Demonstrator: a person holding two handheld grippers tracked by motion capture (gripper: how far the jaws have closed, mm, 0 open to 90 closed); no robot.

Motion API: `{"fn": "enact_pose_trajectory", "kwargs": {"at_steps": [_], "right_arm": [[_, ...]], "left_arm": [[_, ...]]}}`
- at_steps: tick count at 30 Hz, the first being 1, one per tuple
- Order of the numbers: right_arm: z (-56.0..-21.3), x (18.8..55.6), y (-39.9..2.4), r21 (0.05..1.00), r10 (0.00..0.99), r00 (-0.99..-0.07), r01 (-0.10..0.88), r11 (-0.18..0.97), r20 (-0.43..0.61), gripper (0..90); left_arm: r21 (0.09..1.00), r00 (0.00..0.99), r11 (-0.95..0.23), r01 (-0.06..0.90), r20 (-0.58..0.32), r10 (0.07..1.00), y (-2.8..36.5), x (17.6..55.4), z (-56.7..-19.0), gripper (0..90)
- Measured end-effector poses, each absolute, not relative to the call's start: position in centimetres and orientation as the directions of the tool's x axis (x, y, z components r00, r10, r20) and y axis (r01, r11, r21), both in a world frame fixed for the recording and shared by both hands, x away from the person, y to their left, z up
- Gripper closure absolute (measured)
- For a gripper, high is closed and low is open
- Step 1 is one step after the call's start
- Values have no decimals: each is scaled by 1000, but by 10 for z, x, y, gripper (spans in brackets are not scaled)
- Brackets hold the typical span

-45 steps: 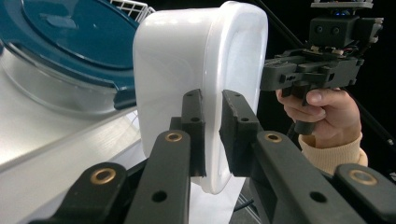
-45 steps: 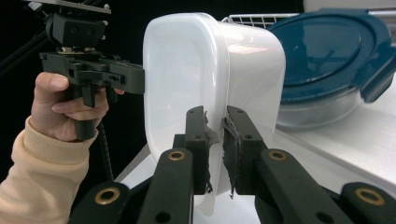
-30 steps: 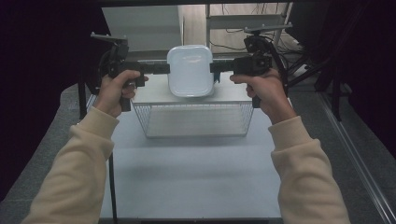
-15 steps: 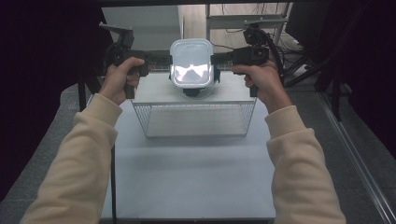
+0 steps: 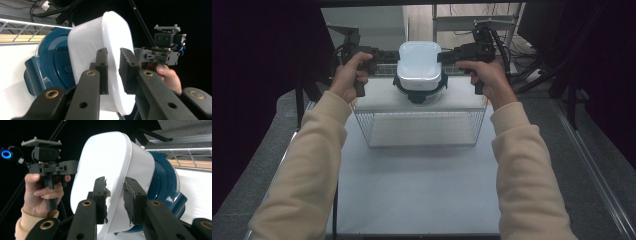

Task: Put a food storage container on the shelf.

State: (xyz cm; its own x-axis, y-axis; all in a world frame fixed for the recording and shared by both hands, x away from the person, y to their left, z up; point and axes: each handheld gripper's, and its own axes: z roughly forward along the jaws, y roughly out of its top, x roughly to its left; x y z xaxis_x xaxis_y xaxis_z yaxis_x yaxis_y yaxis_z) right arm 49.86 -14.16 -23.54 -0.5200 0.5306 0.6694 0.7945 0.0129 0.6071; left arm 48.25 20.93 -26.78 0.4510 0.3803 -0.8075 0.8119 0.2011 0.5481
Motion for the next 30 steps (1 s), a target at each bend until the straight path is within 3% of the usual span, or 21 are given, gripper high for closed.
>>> {"fn": "enact_pose_trajectory", "kwargs": {"at_steps": [7, 11, 12, 14, 18, 25, 30], "right_arm": [[-247, 512, -140, 551, 527, -451, 834, -39, 720, 661], [-250, 511, -140, 562, 530, -448, 824, -68, 720, 652], [-250, 510, -139, 573, 533, -454, 817, -71, 714, 613], [-250, 508, -138, 575, 530, -452, 813, -86, 717, 456], [-246, 496, -140, 627, 545, -482, 772, -106, 686, 333], [-240, 455, -163, 760, 577, -608, 649, -35, 545, 312], [-250, 427, -180, 801, 617, -650, 596, 53, 443, 311]], "left_arm": [[513, 411, 229, 827, -831, 375, 208, 493, -279, 745], [520, 419, 245, 818, -831, 366, 208, 492, -282, 722], [529, 426, 244, 813, -826, 370, 207, 492, -282, 693], [568, 444, 248, 785, -794, 415, 205, 489, -280, 549], [662, 483, 219, 717, -698, 528, 206, 477, -274, 357], [776, 535, 121, 619, -529, 659, 221, 430, -271, 297], [801, 554, 73, 595, -474, 684, 228, 393, -285, 286]]}}
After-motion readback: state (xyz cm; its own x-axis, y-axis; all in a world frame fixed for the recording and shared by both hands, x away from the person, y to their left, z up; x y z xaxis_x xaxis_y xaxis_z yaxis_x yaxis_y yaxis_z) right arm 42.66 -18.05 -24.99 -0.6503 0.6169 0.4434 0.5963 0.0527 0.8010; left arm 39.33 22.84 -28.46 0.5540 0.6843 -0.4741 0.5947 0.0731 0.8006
